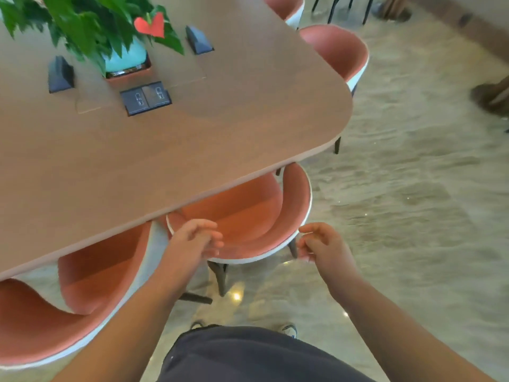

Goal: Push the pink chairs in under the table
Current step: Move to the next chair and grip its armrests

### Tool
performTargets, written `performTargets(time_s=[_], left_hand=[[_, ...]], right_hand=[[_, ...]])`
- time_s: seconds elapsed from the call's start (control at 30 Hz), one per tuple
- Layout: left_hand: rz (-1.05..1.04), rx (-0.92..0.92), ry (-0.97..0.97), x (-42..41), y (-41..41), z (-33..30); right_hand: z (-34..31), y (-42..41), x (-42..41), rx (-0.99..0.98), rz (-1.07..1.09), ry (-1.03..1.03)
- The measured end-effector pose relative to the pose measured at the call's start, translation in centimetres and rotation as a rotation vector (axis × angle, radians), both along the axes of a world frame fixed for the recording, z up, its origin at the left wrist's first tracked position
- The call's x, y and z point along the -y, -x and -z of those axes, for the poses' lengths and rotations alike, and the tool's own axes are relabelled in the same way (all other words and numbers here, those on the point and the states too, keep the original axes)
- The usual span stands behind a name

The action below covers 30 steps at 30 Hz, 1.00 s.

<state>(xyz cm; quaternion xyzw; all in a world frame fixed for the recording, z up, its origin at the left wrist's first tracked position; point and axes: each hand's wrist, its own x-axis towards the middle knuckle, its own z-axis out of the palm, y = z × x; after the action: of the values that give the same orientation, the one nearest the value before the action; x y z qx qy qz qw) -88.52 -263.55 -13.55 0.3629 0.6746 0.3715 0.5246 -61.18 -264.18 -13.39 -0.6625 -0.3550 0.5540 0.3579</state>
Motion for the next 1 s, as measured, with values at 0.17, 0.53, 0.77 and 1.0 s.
performTargets(time_s=[0.17, 0.53, 0.77, 1.0], left_hand=[[0.136, -0.005, -0.198, -3.2, -8.6, -5.7], [0.302, 0.035, -0.290, -11.8, -20.3, -6.3], [0.312, 0.127, -0.257, -23.3, -30.5, -4.7], [0.371, 0.228, -0.249, -34.8, -45.0, -6.3]], right_hand=[[-4.4, -8.2, 0.1, -0.056, 0.184, -0.118], [-6.3, -18.5, -6.3, -0.021, 0.332, -0.251], [-6.5, -26.4, -15.8, 0.065, 0.345, -0.216], [-8.4, -38.4, -23.7, 0.052, 0.562, -0.257]])
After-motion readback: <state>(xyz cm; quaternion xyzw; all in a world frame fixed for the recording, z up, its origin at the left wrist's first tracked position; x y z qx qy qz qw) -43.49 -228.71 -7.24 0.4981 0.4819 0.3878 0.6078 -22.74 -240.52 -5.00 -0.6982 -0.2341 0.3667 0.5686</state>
